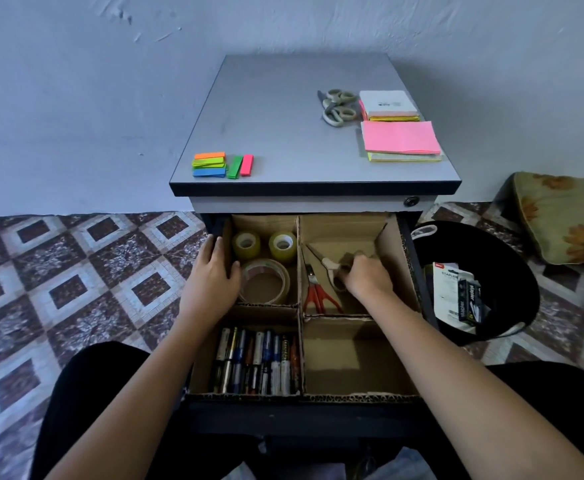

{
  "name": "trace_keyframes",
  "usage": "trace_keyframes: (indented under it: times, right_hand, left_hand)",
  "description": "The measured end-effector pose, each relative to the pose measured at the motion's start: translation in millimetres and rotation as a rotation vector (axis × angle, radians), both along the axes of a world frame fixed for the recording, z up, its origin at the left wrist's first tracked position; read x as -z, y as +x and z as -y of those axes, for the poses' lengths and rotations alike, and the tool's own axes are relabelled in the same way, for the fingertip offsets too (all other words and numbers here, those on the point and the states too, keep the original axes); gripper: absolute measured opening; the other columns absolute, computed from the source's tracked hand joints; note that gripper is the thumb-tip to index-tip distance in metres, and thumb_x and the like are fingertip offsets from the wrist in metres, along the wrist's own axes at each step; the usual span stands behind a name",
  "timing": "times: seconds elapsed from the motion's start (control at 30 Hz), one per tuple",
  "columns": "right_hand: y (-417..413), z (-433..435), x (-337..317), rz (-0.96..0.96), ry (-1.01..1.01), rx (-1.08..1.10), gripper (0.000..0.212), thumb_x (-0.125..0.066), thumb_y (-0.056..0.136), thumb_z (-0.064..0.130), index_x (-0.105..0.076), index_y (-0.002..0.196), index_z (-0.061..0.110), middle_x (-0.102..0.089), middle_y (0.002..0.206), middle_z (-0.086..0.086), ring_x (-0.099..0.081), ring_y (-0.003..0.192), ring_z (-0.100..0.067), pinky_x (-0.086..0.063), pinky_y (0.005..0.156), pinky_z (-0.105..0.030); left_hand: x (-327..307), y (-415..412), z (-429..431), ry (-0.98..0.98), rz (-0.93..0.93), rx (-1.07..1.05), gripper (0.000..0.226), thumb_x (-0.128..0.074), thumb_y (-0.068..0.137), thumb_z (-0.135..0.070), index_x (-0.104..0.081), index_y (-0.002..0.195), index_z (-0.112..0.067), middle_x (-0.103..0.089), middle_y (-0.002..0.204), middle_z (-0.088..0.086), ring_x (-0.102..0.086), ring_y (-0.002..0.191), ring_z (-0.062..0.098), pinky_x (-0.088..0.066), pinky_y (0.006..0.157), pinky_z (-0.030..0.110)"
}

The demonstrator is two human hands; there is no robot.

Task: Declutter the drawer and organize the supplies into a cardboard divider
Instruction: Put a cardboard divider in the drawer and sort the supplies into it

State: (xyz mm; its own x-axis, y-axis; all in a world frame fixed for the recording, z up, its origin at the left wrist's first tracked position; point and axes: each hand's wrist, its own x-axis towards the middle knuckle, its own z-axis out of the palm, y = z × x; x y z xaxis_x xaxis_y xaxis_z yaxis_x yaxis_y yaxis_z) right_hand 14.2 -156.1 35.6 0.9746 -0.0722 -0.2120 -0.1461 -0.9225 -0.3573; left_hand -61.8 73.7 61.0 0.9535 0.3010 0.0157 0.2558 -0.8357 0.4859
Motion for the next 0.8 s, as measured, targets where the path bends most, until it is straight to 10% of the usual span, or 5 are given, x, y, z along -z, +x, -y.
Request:
trace_keyframes:
  times: [0.8]
  right_hand:
    - [-6, -1, -12, 0.149, 0.177, -0.087, 0.024, -0.05, 0.096, 0.03, -0.062, 0.111, 0.016, -0.066, 0.088, -0.003, -0.058, 0.064, -0.014, -0.043, 0.048, -0.023]
  left_hand:
    - [4, -1, -2, 0.029, -0.002, 0.016, 0.061, -0.043, 0.097, -0.032, -0.02, 0.149, -0.011, -0.013, 0.158, 0.005, -0.016, 0.144, 0.023, -0.027, 0.113, 0.039]
